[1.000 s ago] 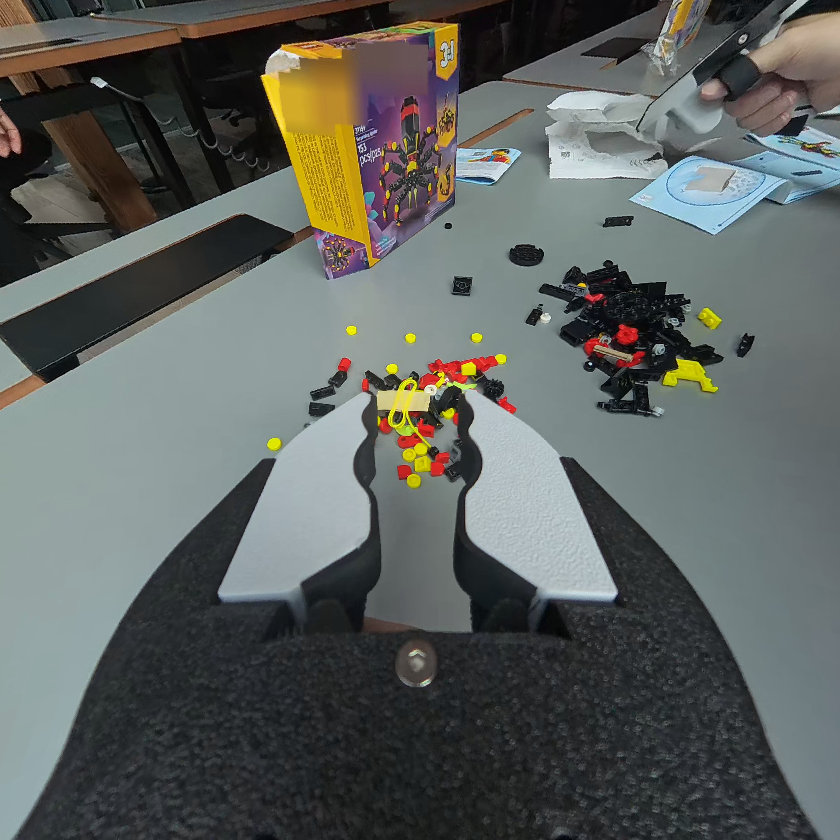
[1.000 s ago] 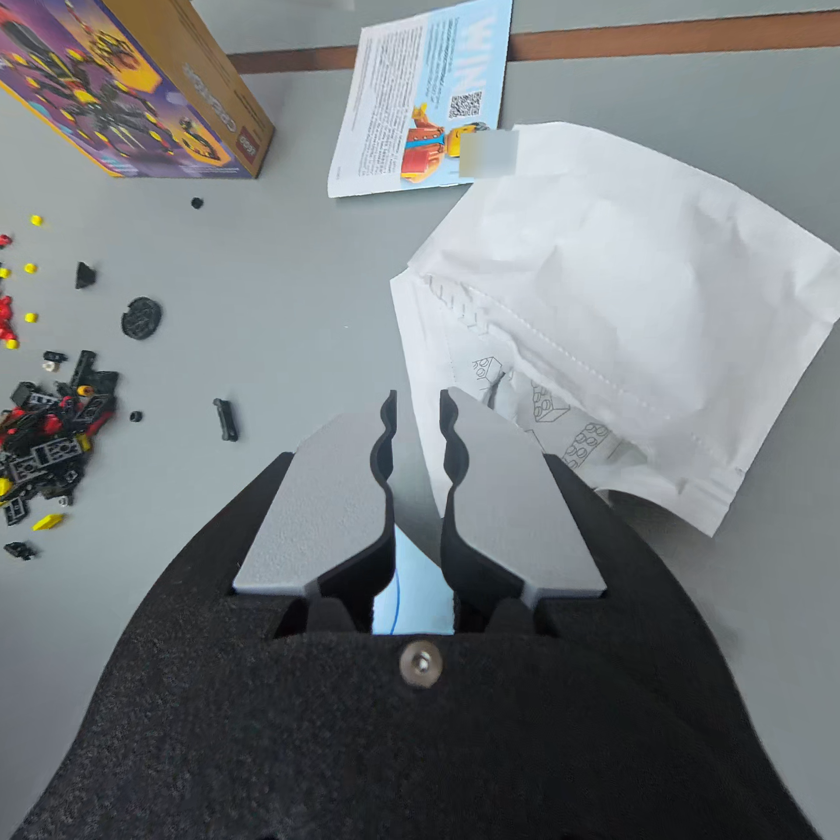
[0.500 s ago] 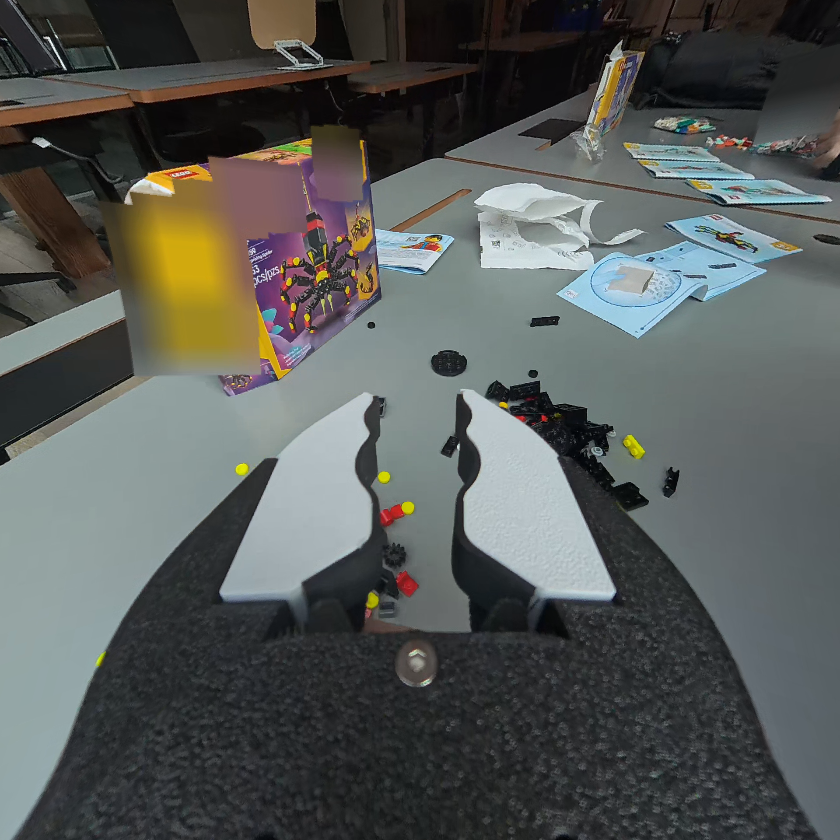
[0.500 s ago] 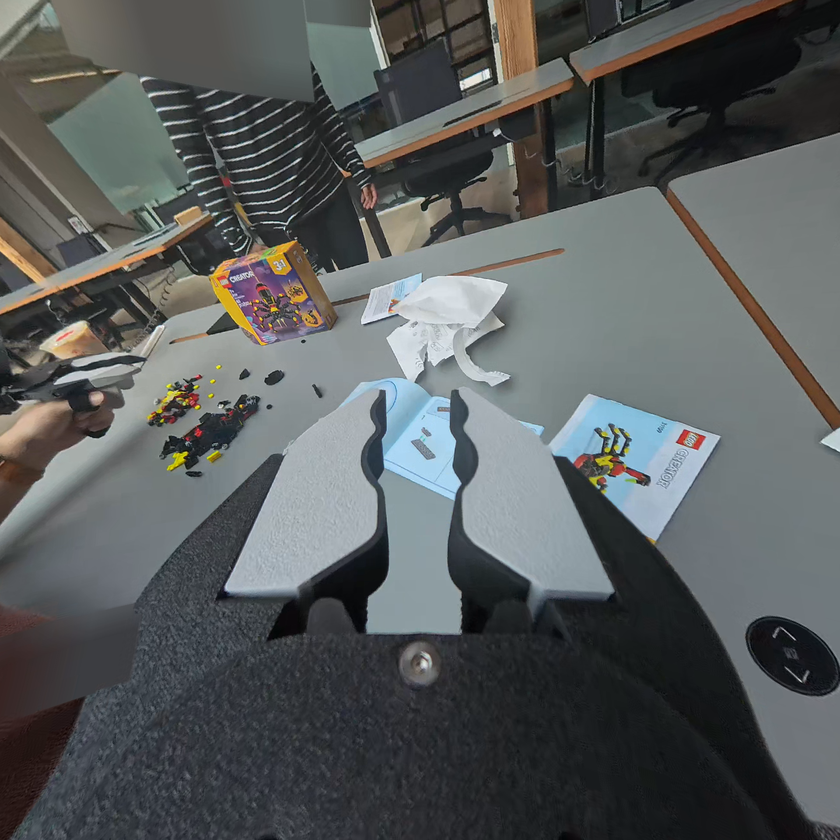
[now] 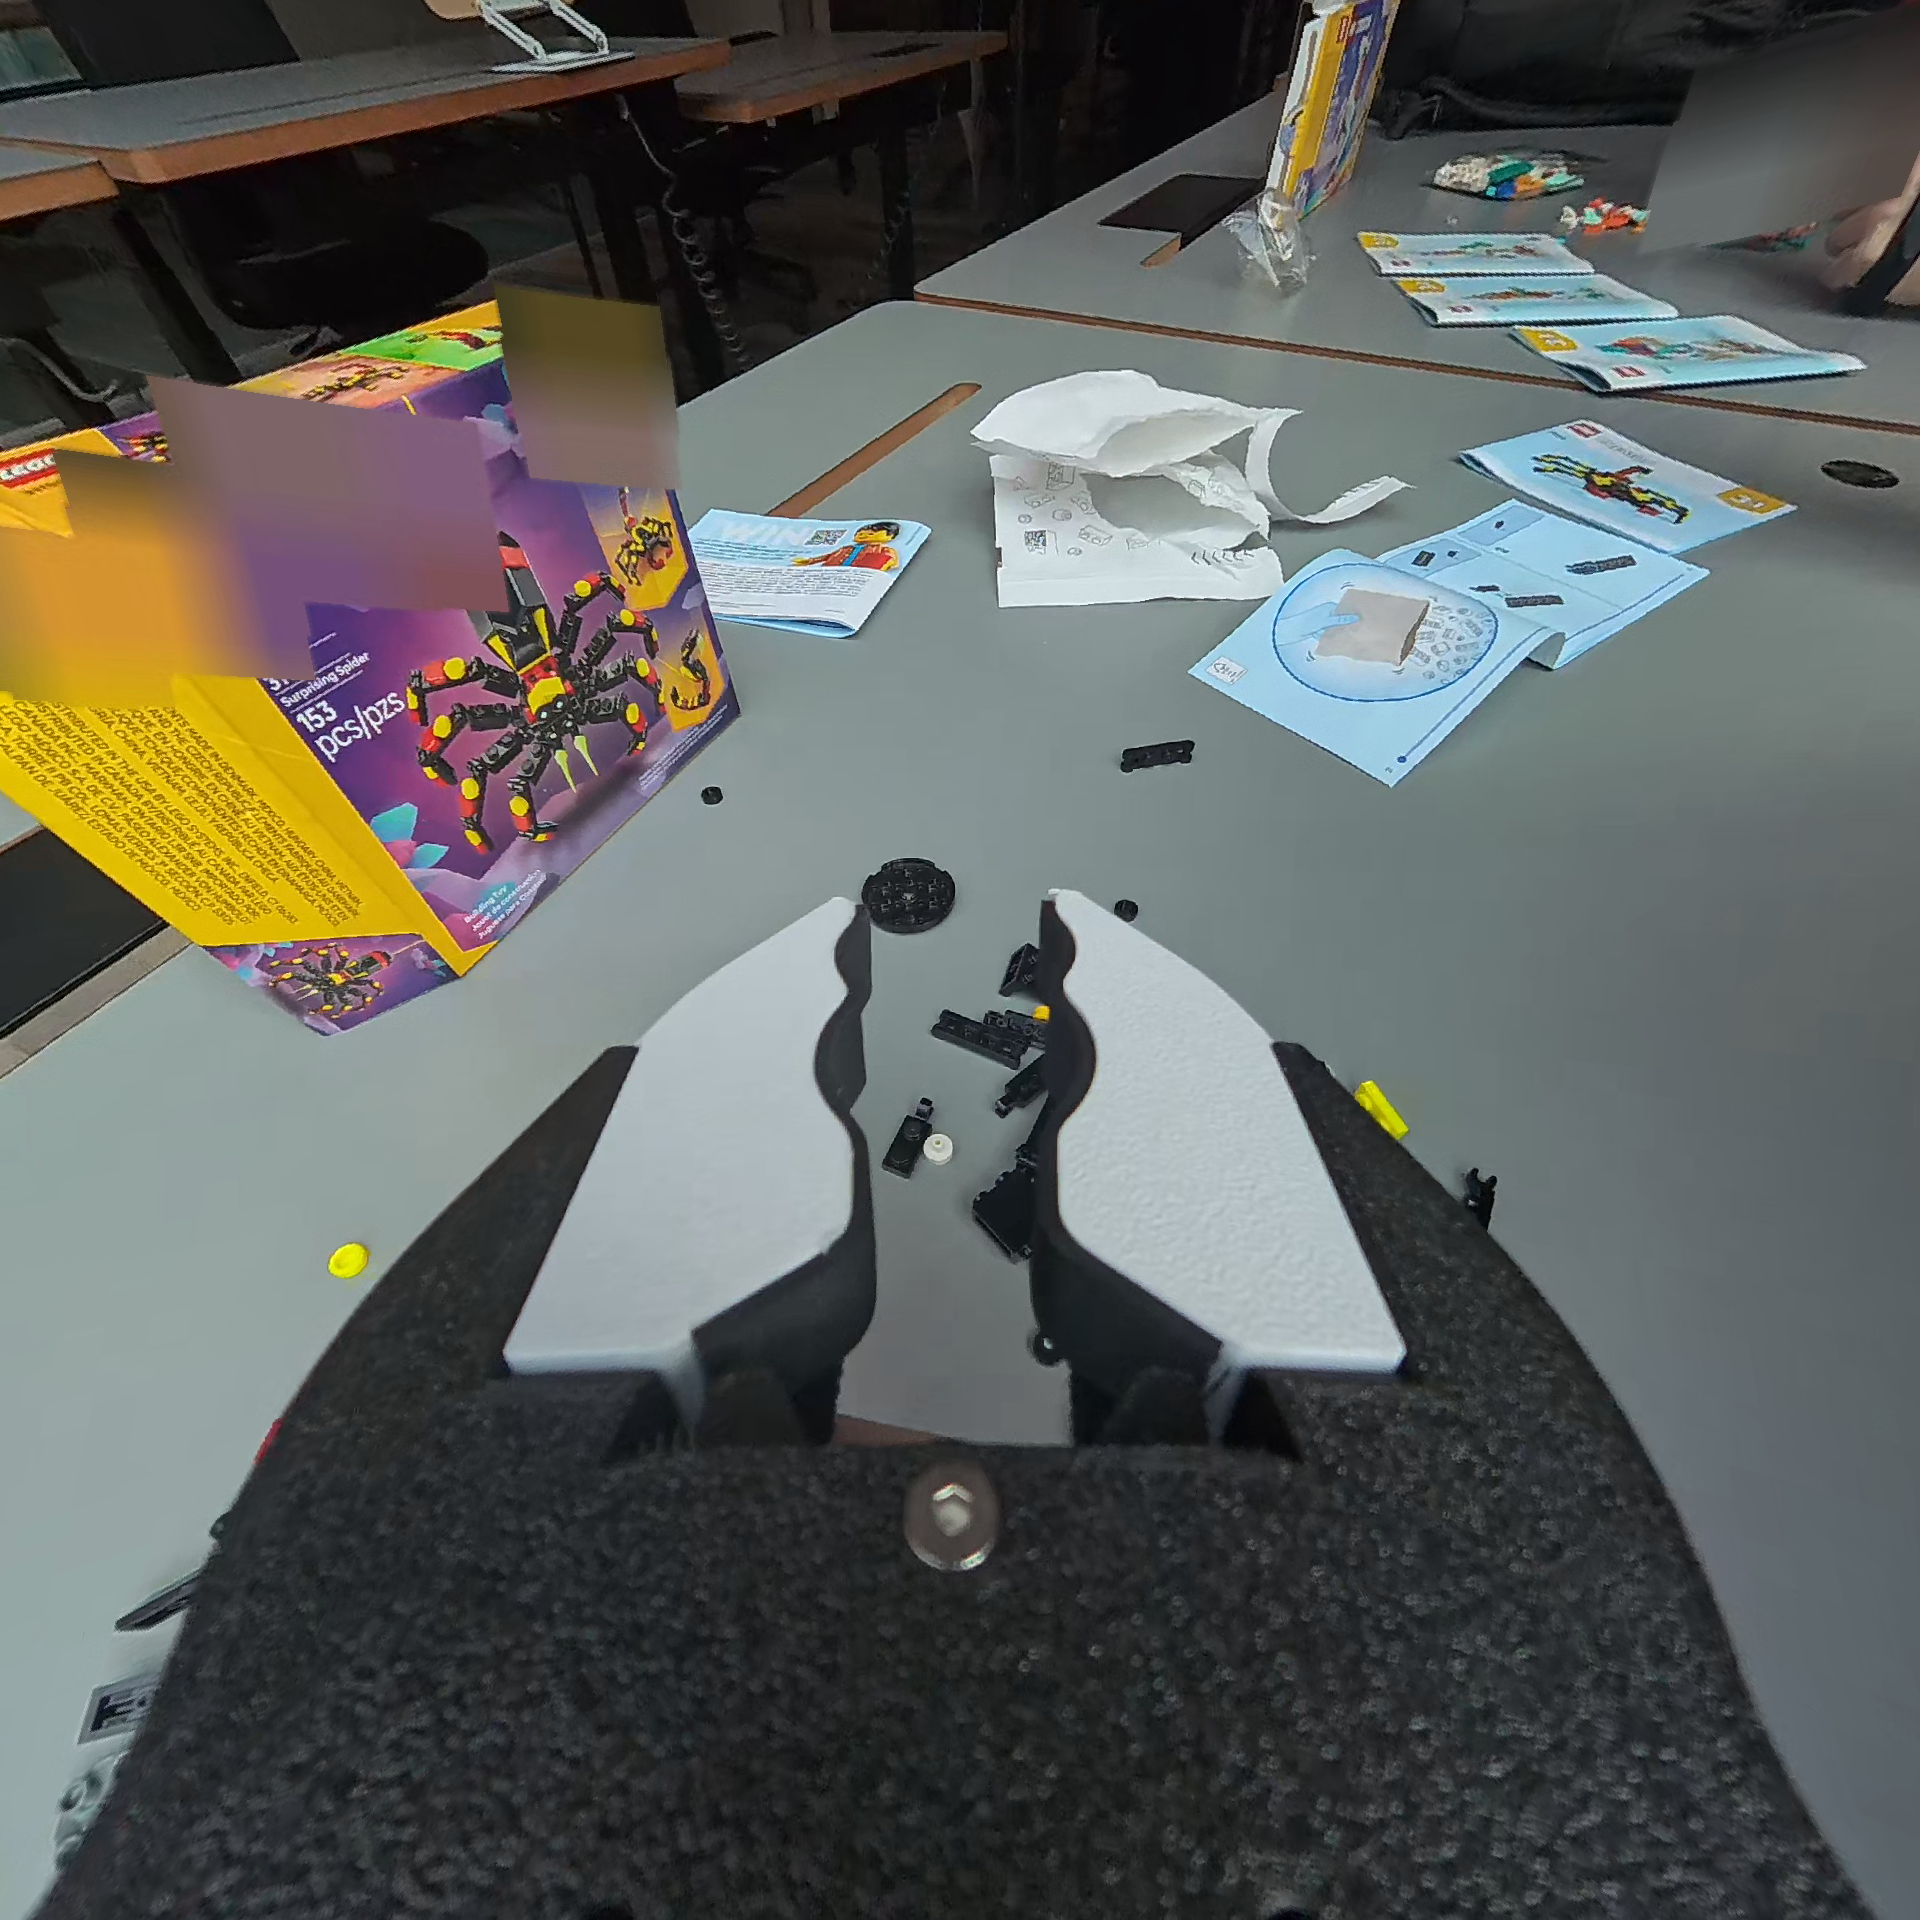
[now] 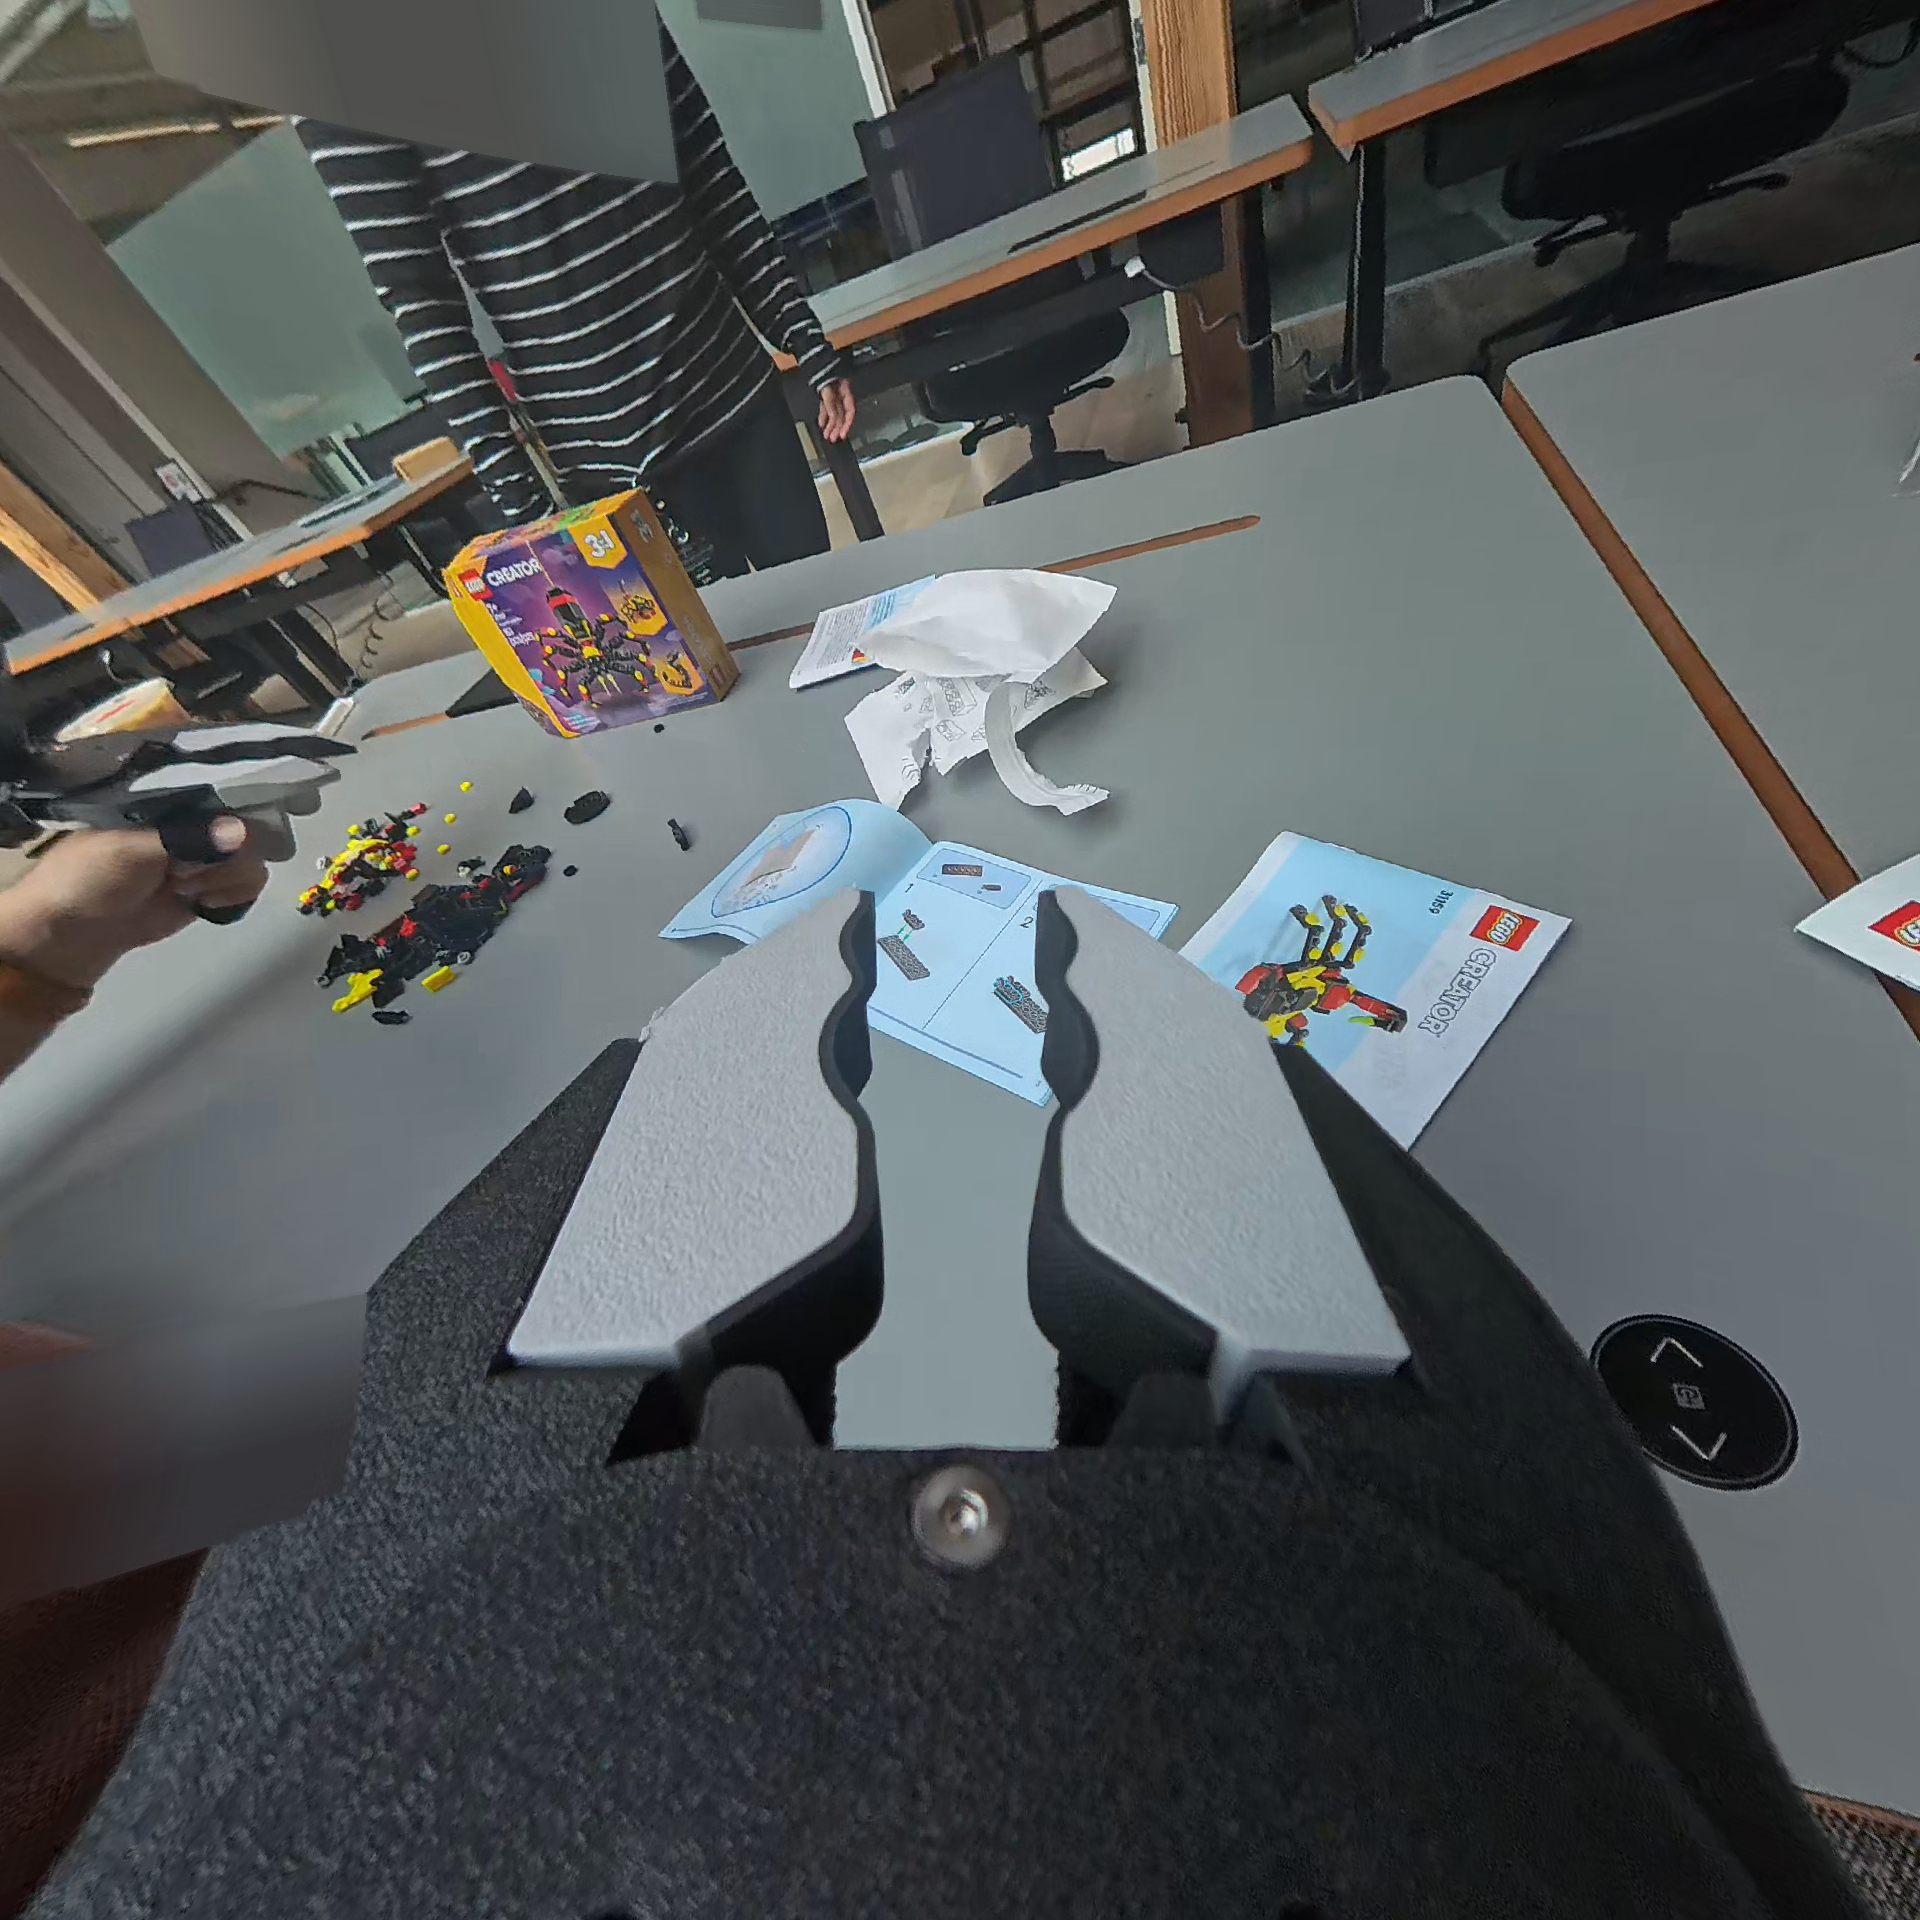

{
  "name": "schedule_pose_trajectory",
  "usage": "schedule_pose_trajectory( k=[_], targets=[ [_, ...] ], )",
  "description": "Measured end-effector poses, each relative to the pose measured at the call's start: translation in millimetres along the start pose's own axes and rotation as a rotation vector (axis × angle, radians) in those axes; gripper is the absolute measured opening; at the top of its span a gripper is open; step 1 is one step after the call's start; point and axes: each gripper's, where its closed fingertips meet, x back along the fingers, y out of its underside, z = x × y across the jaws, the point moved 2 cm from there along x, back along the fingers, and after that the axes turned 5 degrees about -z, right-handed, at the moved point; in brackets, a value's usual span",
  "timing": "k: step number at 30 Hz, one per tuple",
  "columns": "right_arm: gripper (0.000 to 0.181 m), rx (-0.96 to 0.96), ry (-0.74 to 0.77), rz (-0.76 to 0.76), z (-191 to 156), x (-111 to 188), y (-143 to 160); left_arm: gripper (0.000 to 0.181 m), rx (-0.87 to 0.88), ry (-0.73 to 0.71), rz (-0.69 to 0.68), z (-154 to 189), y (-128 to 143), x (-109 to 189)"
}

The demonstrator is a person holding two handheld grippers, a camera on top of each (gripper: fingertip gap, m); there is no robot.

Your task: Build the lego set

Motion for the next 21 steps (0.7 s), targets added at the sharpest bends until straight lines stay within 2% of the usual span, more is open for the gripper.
schedule_pose_trajectory(
  k=[2,4,5,6,8,9,11,17,20,21],
  targets=[
    [0.028,0.015,0.037,0.010,6,-4,1,0.031,0.009,-0.001,-0.005,2,2,-3],
    [0.026,-0.003,0.122,-0.076,22,-19,17,0.031,0.007,-0.001,-0.009,5,4,-4],
    [0.026,0.006,0.116,-0.135,20,-31,27,0.031,0.000,-0.008,-0.008,6,4,-4],
    [0.026,0.042,0.100,-0.187,14,-44,35,0.031,-0.008,-0.016,-0.006,7,3,-3],
    [0.023,0.172,0.169,-0.269,11,-68,46,0.031,-0.024,-0.032,0.004,11,1,2],
    [0.014,0.234,0.208,-0.310,11,-80,50,0.031,-0.034,-0.044,0.014,13,0,6],
    [0.008,0.295,0.240,-0.365,9,-101,55,0.031,-0.050,-0.063,0.028,18,1,15],
    [0.009,0.404,0.167,-0.357,-29,-148,56,0.031,-0.032,-0.112,0.036,20,17,36],
    [0.000,0.457,0.226,-0.445,-24,-185,56,0.031,-0.013,-0.111,0.039,15,21,36],
    [0.000,0.445,0.187,-0.476,-28,-196,59,0.030,-0.008,-0.109,0.042,14,21,35]
  ],
)
